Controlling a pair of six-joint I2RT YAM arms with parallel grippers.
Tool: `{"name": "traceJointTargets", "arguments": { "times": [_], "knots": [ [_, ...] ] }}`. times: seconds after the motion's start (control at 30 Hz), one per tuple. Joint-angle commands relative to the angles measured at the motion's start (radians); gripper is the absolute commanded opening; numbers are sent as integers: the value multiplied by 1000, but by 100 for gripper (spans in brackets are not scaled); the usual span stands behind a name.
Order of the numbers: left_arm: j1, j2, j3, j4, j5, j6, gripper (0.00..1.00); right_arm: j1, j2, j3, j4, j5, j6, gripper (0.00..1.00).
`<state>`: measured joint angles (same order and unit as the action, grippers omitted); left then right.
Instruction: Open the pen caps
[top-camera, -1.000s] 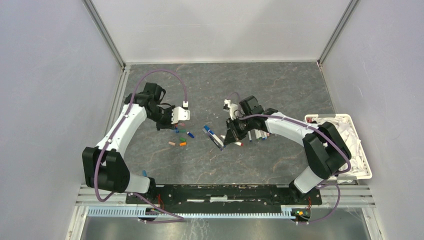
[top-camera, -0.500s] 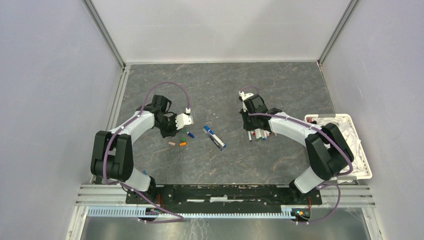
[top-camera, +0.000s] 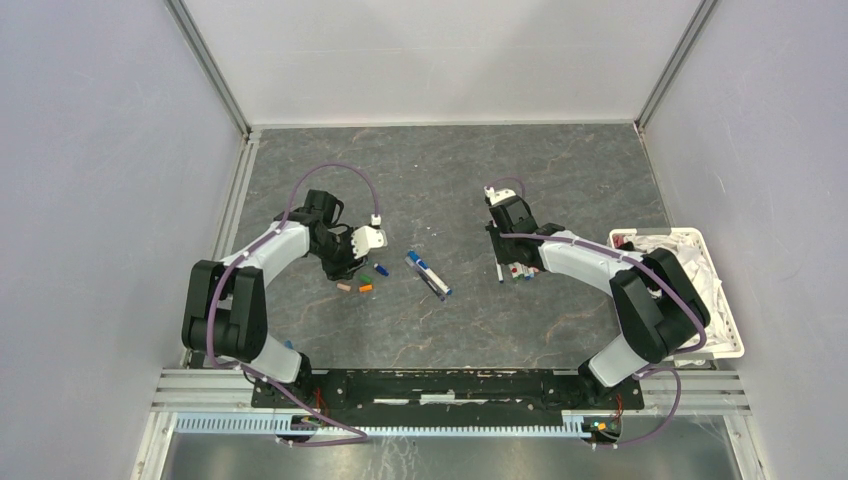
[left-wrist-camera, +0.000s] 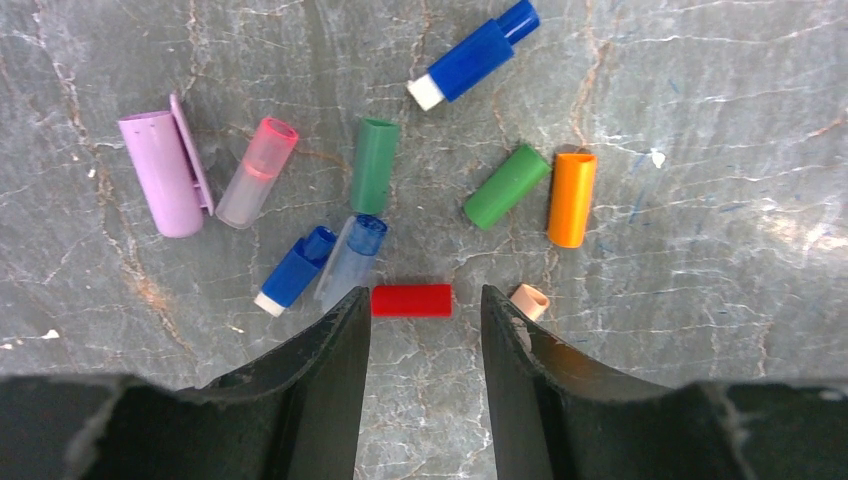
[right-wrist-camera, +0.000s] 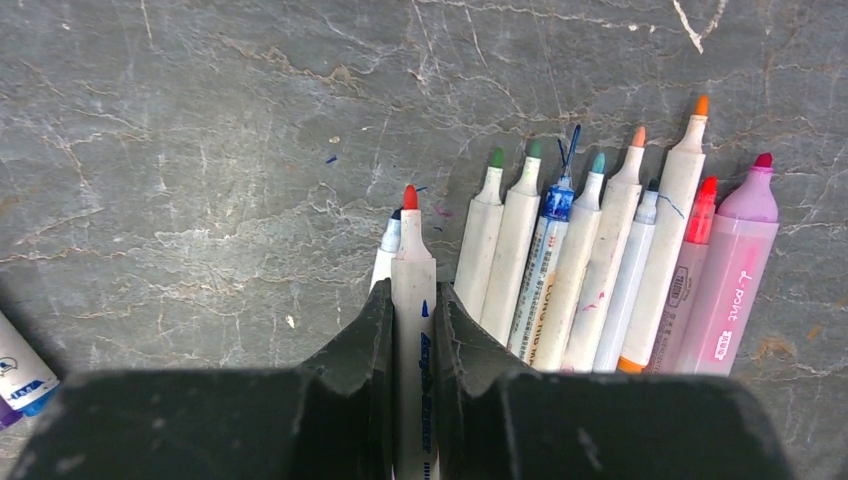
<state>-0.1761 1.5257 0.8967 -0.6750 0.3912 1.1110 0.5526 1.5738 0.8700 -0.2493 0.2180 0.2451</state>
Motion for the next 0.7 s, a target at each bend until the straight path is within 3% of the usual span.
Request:
{"name": "traceJointTargets", "arguments": {
  "times": [0.0, 0.1, 0.4, 0.67],
  "knots": [
    [-3, -41, 110, -102, 92, -58, 52, 3, 2, -14, 48, 47, -1, 14],
    [-3, -48, 182, -176, 131, -76, 53, 2, 4, -20, 51, 44, -1, 22],
    [-3, -82, 290, -286, 174, -90, 53, 2, -11, -42, 52, 45, -7, 23],
    [-3, -90, 300, -308, 172, -93, 54, 2, -28, -55, 48, 53, -8, 32]
  ]
}}
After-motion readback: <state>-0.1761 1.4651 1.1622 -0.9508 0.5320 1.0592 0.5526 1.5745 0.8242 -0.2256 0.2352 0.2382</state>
